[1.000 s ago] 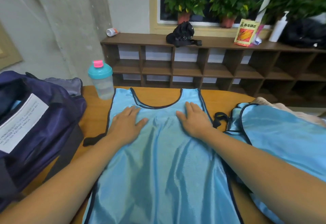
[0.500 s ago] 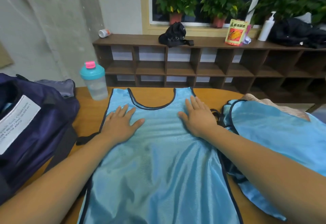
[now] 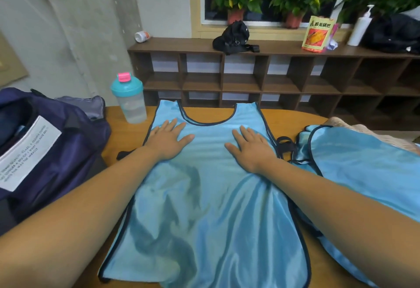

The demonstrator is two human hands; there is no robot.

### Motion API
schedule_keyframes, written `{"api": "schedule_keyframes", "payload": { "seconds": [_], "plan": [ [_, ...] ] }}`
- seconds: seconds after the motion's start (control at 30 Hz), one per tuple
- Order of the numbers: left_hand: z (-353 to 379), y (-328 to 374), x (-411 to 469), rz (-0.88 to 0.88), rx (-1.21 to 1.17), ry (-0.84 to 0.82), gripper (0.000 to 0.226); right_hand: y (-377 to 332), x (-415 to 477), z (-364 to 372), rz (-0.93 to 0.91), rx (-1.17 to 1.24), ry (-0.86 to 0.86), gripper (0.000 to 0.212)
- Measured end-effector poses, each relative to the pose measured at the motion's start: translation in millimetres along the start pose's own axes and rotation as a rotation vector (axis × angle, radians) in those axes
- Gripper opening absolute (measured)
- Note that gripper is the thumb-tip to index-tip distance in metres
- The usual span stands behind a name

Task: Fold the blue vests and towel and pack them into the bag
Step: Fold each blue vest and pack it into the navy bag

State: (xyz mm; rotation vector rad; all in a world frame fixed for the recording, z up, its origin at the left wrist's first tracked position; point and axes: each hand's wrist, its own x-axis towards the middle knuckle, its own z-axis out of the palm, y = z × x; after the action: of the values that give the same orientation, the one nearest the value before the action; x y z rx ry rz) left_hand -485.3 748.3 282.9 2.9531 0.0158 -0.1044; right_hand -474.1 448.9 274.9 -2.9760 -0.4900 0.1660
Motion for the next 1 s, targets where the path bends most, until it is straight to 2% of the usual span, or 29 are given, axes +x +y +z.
{"api": "schedule_keyframes", "payload": {
  "seconds": [0.2, 0.33, 0.5, 0.77, 0.9, 1.0],
  "plan": [
    [-12.7, 8.5, -12.5, 0.021, -0.073, -0.02, 0.079, -12.8, -15.4, -16.9, -0.03, -0.011, -0.005, 0.08],
    [-18.3, 22.9, -64.9, 0.18, -0.16, -0.024, 0.074, -38.0, -57.6, -28.5, -0.133, 0.108, -0.005, 0.076],
    [-27.9, 36.5, -141.3, 0.388, -0.257, -0.015, 0.054, -46.3, -125.7, -24.5, -0.328, 0.194, 0.053, 0.069],
    [-33.1, 64.0, -251.8, 0.611, -0.267, -0.073, 0.036, -32.4, -220.9, -25.4, -0.691, 0.23, 0.204, 0.02],
    [-24.6, 71.6, -282.4, 0.682, -0.146, -0.125, 0.045, -25.7, -260.4, -21.7, -0.729, 0.198, 0.144, 0.03],
    [-18.2, 69.1, -293.7, 0.696, -0.052, -0.159, 0.039, -19.4, -277.6, -18.6, -0.74, 0.109, 0.047, 0.037]
  ]
}}
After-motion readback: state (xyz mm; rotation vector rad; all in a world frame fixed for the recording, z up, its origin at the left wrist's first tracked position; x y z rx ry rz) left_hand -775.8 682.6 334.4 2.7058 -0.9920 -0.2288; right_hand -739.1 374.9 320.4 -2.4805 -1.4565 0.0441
